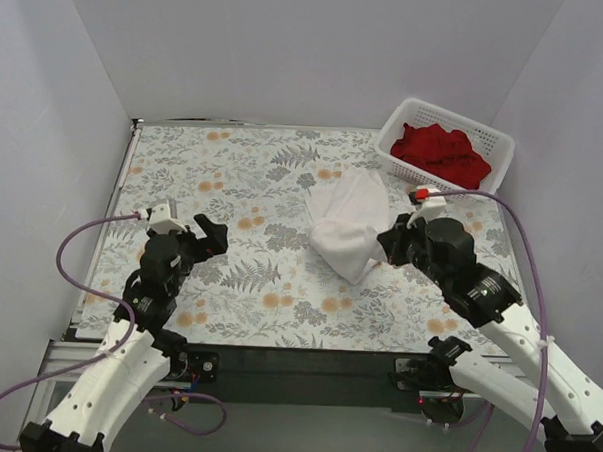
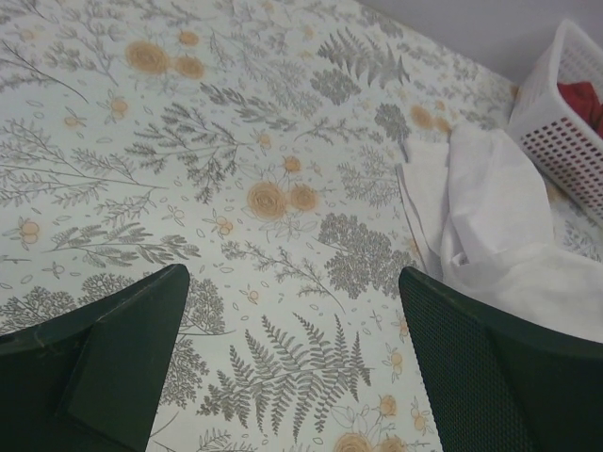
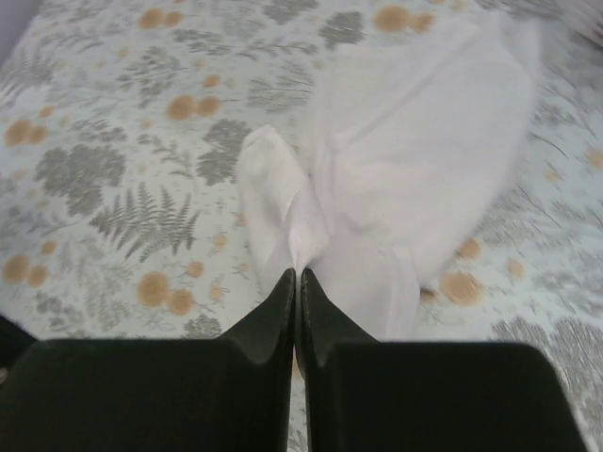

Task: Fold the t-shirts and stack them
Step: Flatten the tshirt out

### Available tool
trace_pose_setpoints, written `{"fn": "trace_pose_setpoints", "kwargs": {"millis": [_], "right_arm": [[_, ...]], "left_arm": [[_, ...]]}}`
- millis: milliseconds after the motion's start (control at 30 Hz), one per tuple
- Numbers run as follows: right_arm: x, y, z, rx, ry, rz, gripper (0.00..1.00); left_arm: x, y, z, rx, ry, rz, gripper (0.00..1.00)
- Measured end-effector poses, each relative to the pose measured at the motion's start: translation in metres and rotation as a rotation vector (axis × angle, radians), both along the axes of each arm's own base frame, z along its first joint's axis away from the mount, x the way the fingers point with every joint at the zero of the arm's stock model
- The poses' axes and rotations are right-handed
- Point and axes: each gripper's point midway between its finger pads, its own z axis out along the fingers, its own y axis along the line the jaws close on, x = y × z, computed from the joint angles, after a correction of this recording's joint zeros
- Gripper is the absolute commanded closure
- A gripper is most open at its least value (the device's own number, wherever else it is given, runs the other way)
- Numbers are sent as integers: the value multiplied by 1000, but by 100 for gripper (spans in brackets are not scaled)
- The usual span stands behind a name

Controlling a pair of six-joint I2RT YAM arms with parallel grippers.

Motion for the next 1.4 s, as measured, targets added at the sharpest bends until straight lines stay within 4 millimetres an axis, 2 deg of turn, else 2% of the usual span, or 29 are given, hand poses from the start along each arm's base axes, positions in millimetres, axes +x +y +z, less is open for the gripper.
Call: {"fn": "trace_pose_setpoints", "kwargs": {"millis": [100,200,300,333,433,567,700,833,900,1067,1267,1333,1400], "right_arm": [[-7,-47,-31,-28,65,-232,92],[-21,-83,-56,-53,115,-384,75],[-34,-99,-66,-55,133,-427,49],[-35,-100,-66,-50,134,-429,35],[-38,-99,-68,-58,144,-415,23],[-36,-92,-79,-127,176,-366,23],[-28,-76,-85,-187,205,-295,25],[-22,-57,-90,-202,226,-213,26],[-23,-48,-90,-187,230,-170,27],[-26,-32,-85,-139,229,-91,27],[-30,-27,-83,-119,218,-45,27],[-31,-26,-82,-115,214,-40,27],[-32,-26,-81,-112,211,-36,27]], "left_arm": [[10,-14,-15,4,104,-47,7],[19,-29,-29,-7,198,-99,11],[27,-46,-40,-26,266,-153,11],[29,-51,-41,-35,281,-167,11],[42,-73,-49,-52,343,-221,11],[65,-115,-61,-41,411,-300,11],[92,-157,-80,-4,465,-361,21],[127,-188,-97,51,472,-395,29],[147,-198,-106,84,466,-403,35],[184,-213,-127,181,439,-436,40],[206,-224,-148,265,426,-490,50],[208,-228,-153,277,424,-516,58],[211,-234,-160,281,422,-557,59]]}}
